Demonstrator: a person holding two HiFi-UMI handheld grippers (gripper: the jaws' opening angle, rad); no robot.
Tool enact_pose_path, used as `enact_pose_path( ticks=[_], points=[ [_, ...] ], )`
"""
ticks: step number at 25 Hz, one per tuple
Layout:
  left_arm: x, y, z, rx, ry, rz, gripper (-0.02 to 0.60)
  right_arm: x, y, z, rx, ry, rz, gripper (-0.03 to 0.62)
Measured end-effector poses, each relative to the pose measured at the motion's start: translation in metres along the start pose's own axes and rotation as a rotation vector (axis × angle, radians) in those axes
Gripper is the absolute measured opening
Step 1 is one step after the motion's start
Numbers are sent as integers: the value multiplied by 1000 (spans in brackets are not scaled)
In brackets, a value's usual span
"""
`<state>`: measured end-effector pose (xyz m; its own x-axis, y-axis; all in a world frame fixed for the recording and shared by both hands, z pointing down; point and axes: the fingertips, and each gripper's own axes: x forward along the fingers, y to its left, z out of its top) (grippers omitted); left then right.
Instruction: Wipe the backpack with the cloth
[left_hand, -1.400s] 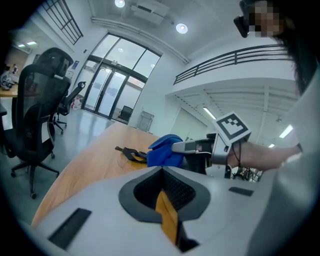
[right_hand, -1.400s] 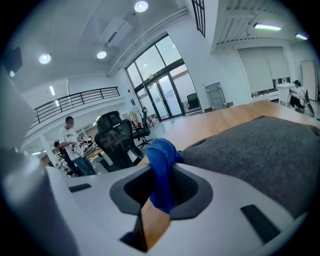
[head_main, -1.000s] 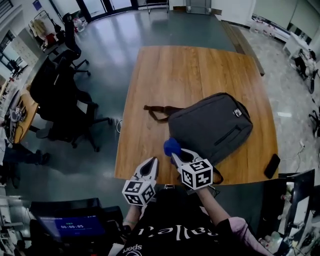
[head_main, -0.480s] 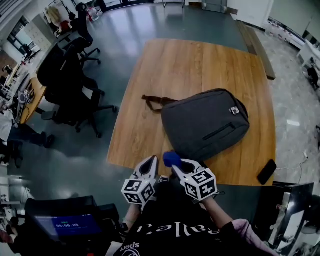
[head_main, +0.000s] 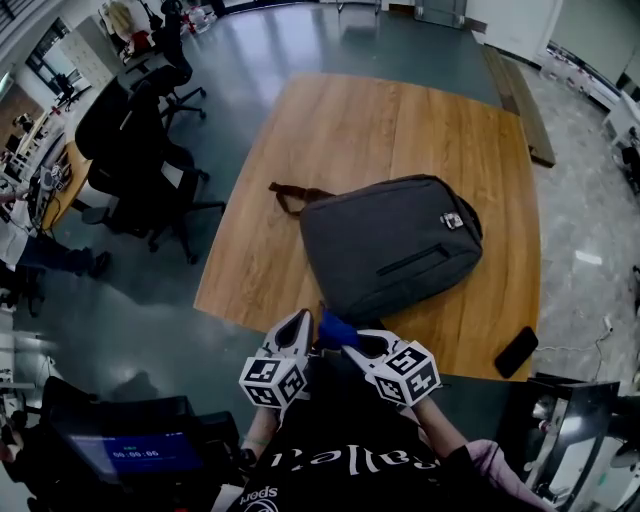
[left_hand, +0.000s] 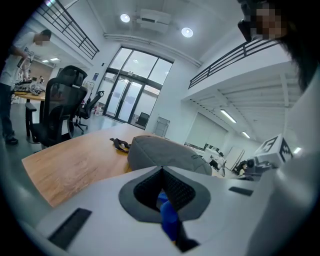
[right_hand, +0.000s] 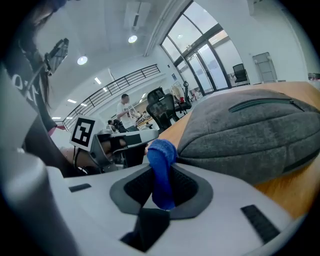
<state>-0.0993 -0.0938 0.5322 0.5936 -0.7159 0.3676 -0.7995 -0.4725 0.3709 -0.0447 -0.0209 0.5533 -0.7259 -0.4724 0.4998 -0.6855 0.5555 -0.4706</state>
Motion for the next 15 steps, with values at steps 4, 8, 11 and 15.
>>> enact_pose_path(
  ticks=[4, 8, 11, 15],
  points=[
    [2, -16, -9, -5, -5, 13, -2, -14, 2, -7, -63, 15, 71, 66],
    [4, -35, -17, 4, 0, 2, -2, -25, -7, -14, -56, 7, 75, 66],
    [6, -46, -23, 11, 3, 0, -2, -36, -22, -18, -34, -16, 49, 66],
    [7, -49, -20, 20, -1, 4, -2, -46, -41, -9, -15, -48, 10, 66]
  ],
)
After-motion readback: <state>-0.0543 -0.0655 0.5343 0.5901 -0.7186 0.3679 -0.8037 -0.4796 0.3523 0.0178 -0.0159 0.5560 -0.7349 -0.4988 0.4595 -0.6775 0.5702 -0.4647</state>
